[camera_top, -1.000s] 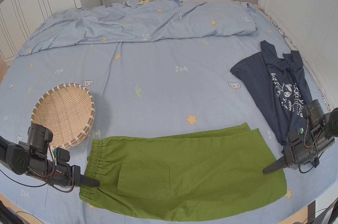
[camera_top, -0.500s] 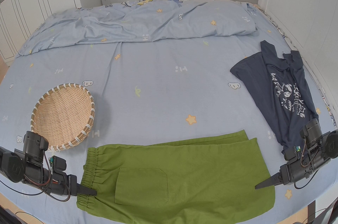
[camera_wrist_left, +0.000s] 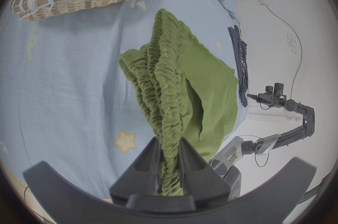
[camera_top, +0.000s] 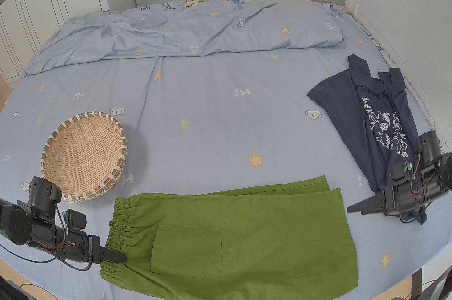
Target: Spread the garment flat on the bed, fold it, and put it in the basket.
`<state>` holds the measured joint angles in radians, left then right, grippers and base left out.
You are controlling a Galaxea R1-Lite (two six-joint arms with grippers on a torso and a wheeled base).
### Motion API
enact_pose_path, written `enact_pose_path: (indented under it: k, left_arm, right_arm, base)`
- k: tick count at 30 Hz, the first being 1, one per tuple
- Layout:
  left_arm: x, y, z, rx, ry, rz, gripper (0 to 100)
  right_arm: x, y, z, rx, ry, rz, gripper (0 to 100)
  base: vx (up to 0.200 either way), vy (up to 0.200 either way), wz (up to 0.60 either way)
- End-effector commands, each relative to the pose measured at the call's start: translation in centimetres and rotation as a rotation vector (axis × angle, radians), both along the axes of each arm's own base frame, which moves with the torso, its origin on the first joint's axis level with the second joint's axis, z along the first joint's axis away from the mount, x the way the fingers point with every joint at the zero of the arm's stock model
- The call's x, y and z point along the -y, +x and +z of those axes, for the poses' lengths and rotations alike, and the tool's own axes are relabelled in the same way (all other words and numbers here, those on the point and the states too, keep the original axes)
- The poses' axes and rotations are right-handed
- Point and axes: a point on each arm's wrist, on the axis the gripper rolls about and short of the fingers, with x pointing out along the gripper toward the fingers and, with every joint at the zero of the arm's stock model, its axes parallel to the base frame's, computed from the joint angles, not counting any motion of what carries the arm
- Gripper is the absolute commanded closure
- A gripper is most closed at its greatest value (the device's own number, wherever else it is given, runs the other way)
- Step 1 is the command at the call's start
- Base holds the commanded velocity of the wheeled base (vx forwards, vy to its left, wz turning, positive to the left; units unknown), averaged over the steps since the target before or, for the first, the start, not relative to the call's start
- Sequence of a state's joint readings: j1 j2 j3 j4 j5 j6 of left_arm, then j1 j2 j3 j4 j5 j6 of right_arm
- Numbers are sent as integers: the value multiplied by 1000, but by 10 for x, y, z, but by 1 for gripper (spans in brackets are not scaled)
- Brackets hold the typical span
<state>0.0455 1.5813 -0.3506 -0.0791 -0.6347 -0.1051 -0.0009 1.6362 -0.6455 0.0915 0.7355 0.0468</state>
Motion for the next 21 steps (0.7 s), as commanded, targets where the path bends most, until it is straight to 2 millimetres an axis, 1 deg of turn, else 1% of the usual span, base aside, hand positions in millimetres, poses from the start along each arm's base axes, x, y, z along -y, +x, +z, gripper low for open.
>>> enact_pose_path:
  k: [1, 2, 3, 4, 5, 6, 7, 8, 9, 11, 13, 14, 21]
  left_arm:
    - [-1, 1, -1, -1, 5, 3, 100]
    - [-1, 1, -1, -1, 5, 3, 100]
    - [-1, 1, -1, 0, 5, 3, 100]
    - [-2, 1, 0, 3, 5, 4, 100]
    - [-2, 1, 0, 5, 5, 4, 100]
    - [-1, 2, 0, 6, 5, 3, 100]
    - [-1, 1, -1, 6, 5, 3, 100]
    - [-1, 2, -1, 8, 5, 1, 100]
    - [-1, 2, -1, 8, 5, 1, 100]
    - [-1, 2, -1, 9, 5, 3, 100]
    - [-1, 2, -1, 9, 5, 3, 100]
    - [-1, 2, -1, 11, 5, 1, 100]
    - [-1, 1, -1, 11, 5, 0, 100]
  right_arm:
    - [-1, 35, 20, 130, -5, 2, 0]
    - [-1, 45, 17, 139, -5, 3, 0]
    - [-1, 47, 16, 141, -5, 3, 0]
    - [-3, 63, 13, 166, -8, 9, 0]
    - [-3, 68, 12, 170, -8, 9, 0]
    - [-5, 80, 8, 176, -9, 14, 0]
    - [-6, 88, 2, 164, -9, 16, 0]
    - [-6, 90, 0, 161, -9, 19, 0]
    - [-10, 91, -8, 137, -12, 31, 0]
    - [-12, 91, -17, 121, -25, 37, 0]
    - [-12, 91, -20, 129, -29, 37, 0]
    - [-11, 93, -25, 158, -28, 37, 0]
    - [-15, 90, -30, 172, -24, 48, 0]
  base:
    - [0, 0, 0]
    - [0, 0, 0]
    - [0, 0, 0]
    - [0, 0, 0]
    - [0, 0, 0]
    - [0, 0, 0]
    - [0, 0, 0]
    - [0, 0, 0]
    - [0, 0, 0]
    - [0, 0, 0]
    - [0, 0, 0]
    - [0, 0, 0]
    - [0, 0, 0]
